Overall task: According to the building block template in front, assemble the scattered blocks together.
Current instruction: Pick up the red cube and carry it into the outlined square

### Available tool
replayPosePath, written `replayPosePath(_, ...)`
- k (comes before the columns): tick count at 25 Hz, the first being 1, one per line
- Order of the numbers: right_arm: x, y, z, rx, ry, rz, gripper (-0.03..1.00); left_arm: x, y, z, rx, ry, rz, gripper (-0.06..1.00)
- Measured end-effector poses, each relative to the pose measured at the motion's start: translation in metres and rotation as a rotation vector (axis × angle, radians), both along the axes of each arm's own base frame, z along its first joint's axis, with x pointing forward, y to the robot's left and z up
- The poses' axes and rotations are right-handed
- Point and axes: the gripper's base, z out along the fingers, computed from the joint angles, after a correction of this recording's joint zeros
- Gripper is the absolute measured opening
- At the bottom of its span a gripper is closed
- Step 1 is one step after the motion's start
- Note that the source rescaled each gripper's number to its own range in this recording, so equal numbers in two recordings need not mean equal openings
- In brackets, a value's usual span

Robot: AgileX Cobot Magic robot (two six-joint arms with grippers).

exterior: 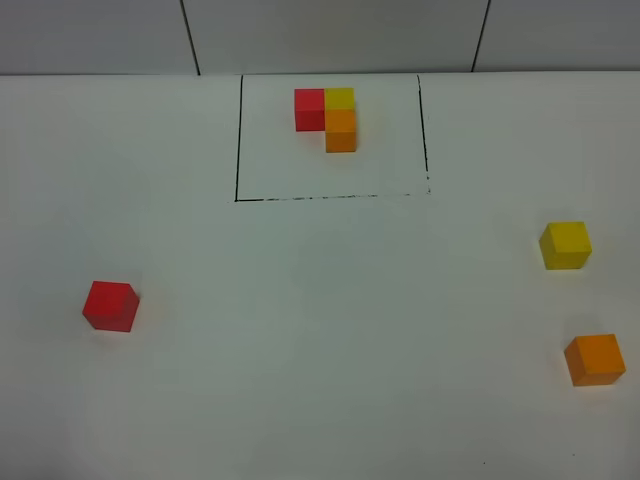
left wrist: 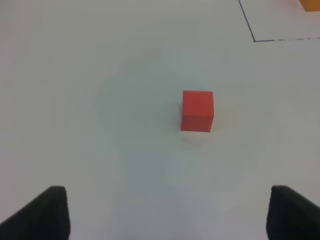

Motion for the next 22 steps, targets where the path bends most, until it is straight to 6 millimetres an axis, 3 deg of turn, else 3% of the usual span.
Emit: replayPosePath(22, 0.0, 0.0, 0.0, 0.0, 0.0, 0.0, 1.0, 0.0, 0.0, 0.0, 0.0, 0.0, 0.0, 0.75)
